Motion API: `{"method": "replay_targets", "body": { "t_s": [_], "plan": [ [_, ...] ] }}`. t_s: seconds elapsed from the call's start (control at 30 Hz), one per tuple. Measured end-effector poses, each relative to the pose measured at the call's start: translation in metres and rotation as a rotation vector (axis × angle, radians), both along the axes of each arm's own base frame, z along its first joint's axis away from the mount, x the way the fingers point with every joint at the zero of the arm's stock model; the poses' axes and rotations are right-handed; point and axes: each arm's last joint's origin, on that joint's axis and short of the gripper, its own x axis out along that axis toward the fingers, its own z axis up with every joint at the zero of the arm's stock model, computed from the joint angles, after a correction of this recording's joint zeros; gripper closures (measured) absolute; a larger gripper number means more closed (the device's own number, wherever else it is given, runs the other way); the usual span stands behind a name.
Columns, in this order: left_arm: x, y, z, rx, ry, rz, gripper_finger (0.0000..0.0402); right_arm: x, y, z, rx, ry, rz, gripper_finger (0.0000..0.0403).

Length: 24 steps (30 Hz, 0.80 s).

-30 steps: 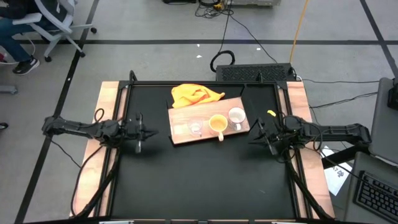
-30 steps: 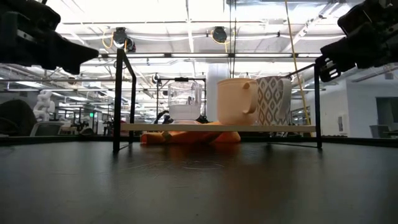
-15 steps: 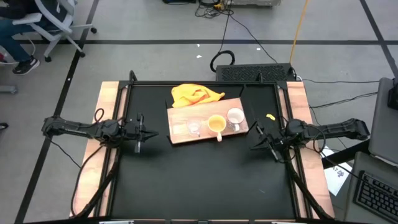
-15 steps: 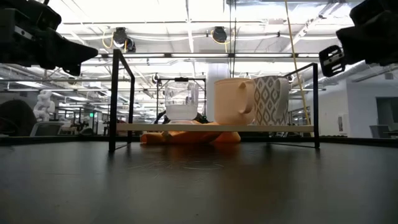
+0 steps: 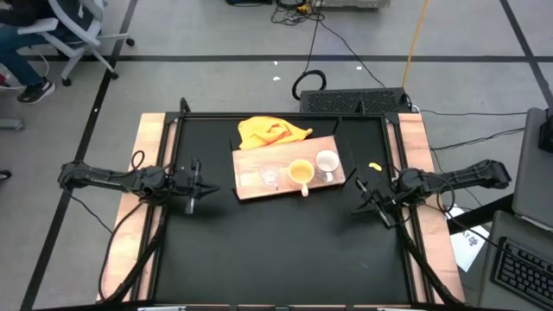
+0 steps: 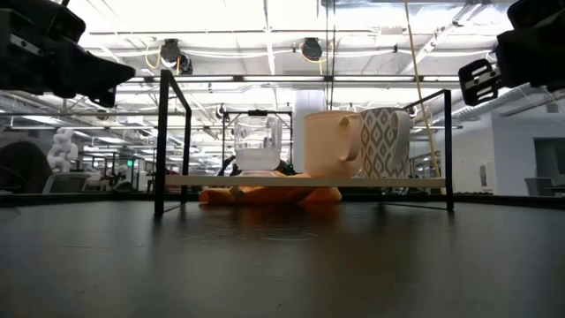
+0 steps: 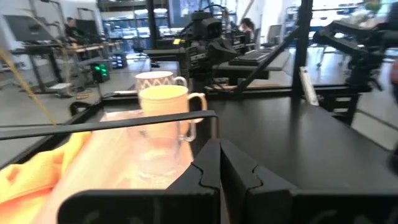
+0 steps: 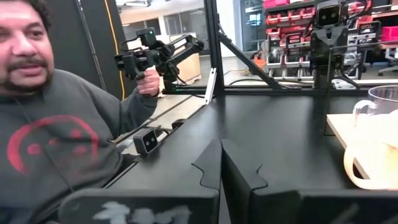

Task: Stack small to large cups/mugs on shelf
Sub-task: Return to Home Position

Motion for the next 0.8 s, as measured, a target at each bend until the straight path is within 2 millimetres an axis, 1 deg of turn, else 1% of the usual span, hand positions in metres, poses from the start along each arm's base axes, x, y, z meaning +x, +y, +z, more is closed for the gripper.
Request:
{"method": "replay_targets", "body": {
  "t_s": [0.1,0.2,0.37,0.63,0.8],
  "plan": [
    [0.0,-0.002,-0.001,-0.006,0.014,-0.063,0.0401,0.0,0.001,0.001,0.002,-0.007,0.011,0.0403],
    [0.0,-0.004,-0.003,0.027,0.031,-0.096,0.04,-0.001,0.003,0.003,0.005,-0.03,0.027,0.0403],
    [0.0,-0.004,0.001,0.079,-0.017,-0.092,0.0401,-0.001,0.003,0.003,-0.021,-0.049,0.006,0.0403],
    [0.0,-0.002,0.008,0.071,-0.088,-0.095,0.0401,-0.001,0.003,0.005,-0.046,-0.076,0.002,0.0403],
    [-0.001,-0.002,0.012,0.102,-0.136,-0.091,0.0401,-0.001,0.003,0.005,-0.068,-0.095,0.004,0.0403]
  ]
}}
